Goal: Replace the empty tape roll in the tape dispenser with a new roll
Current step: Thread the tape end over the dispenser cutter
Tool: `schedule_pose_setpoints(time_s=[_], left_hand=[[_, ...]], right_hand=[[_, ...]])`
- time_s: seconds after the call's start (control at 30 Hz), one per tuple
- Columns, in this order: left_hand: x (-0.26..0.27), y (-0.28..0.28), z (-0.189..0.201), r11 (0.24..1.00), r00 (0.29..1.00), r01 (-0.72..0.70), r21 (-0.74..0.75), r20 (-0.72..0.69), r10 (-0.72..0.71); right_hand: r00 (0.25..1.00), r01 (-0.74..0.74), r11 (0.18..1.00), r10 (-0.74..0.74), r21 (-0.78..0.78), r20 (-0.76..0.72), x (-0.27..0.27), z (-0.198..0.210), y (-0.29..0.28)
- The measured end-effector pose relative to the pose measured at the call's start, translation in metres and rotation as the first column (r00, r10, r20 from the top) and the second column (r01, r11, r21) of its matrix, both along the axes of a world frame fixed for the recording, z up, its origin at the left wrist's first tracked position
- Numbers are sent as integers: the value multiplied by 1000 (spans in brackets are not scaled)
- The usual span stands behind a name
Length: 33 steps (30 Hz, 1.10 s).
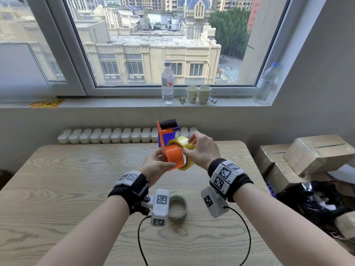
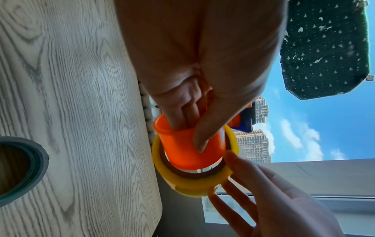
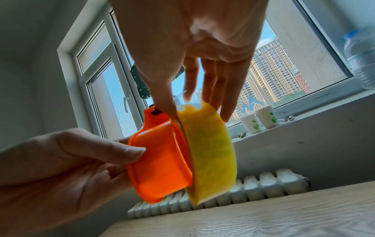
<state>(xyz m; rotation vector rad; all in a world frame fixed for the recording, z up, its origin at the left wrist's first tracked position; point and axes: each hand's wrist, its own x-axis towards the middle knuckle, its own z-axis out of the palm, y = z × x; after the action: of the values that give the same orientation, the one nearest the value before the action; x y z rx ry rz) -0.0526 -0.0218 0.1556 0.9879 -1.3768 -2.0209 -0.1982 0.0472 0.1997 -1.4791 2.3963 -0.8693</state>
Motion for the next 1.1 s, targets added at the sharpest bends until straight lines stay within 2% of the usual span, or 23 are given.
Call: schedule_pose_setpoints(time_s=[0.2, 0.33, 0.43, 0.6, 0.8, 0.9, 1.0, 1.1], left_hand=[[-4, 4, -2, 991, 996, -53, -123, 68, 61], [-11, 8, -2, 990, 997, -74, -117, -4, 74], [-12, 8, 0, 995, 993, -68, -67, -99, 61], [-9, 7, 7, 998, 976, 60, 31, -210, -52], [-9, 5, 15, 954, 946, 72, 291, -323, 28], [-8, 1, 9, 966, 969, 18, 257, -241, 46], [-6, -1, 2, 983, 987, -10, 181, -154, 39], [-4, 0, 3, 995, 997, 18, 100, -77, -11]], right_hand=[[1000, -10, 1000, 10, -14, -21, 7, 2, 4], [1000, -19, 999, 19, -30, -7, 15, 2, 4], [999, -21, 998, 23, -57, 23, 20, 4, 4], [999, -47, 997, 48, -64, 18, 23, 4, 1], [991, -122, 992, 124, -38, 40, 25, 0, 0], [971, -220, 975, 220, -17, 94, 27, -2, 0], [964, -264, 965, 263, -1, 27, 26, -2, 1], [954, -300, 953, 299, -45, -22, 26, -2, 0]])
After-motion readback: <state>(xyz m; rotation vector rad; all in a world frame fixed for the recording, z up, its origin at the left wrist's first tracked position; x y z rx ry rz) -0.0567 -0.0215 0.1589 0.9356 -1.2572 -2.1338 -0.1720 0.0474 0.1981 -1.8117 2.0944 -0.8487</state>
